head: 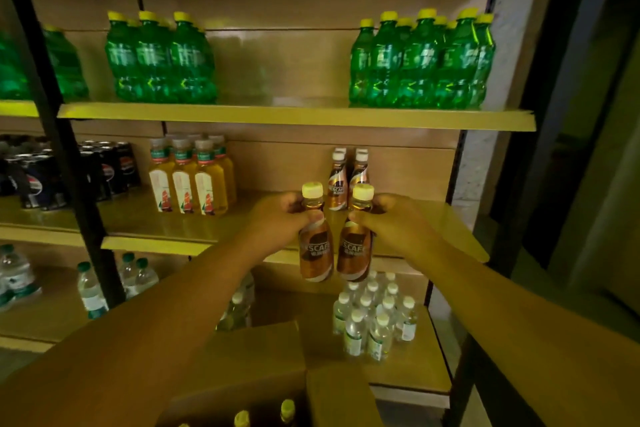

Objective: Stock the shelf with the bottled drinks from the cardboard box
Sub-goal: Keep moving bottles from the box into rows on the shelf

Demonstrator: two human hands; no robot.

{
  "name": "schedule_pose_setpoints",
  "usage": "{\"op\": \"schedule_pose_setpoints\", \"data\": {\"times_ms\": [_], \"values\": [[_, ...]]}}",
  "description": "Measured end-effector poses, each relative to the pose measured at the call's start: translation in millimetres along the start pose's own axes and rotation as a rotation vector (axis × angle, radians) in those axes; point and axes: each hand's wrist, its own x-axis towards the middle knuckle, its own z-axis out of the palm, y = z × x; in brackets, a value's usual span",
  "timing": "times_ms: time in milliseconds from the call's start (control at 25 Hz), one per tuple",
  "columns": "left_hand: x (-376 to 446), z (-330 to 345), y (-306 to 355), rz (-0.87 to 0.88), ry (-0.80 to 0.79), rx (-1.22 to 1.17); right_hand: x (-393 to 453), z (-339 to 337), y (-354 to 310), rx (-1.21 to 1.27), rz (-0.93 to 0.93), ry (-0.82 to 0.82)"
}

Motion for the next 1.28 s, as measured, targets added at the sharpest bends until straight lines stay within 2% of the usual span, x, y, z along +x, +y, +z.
{"op": "schedule_pose_setpoints", "data": {"times_ms": [280,600,760,840,960,1040,1120,1280], "values": [[100.2,35.2,-11.7,0.002,0.017,-0.004,87.3,-26.9,29.2,-0.021,-0.008,-0.007],[166.2,49.6,-54.1,-0.037,-0.018,-0.043,144.2,1.8,65.5,-0.022,0.066,0.040],[175.8,46.5,-57.1,0.011,-0.030,-0.025,156.1,9.4,68.2,-0.071,0.075,0.024],[176.3,46.0,-65.2,0.026,-0.022,-0.044,150.7,13.0,72.7,-0.015,0.066,0.024],[169.5,54.5,-88.9,-0.066,-0.011,-0.105,133.0,19.6,90.6,0.005,0.081,0.036],[161.7,62.5,-104.2,-0.111,-0.010,-0.016,123.8,26.6,104.9,-0.060,0.144,0.039],[153.7,68.9,-109.7,-0.082,-0.013,0.089,119.5,34.9,114.1,-0.112,0.190,0.054],[155.0,75.8,-108.9,-0.047,0.020,0.106,122.2,41.1,114.0,-0.151,0.175,0.089]]}}
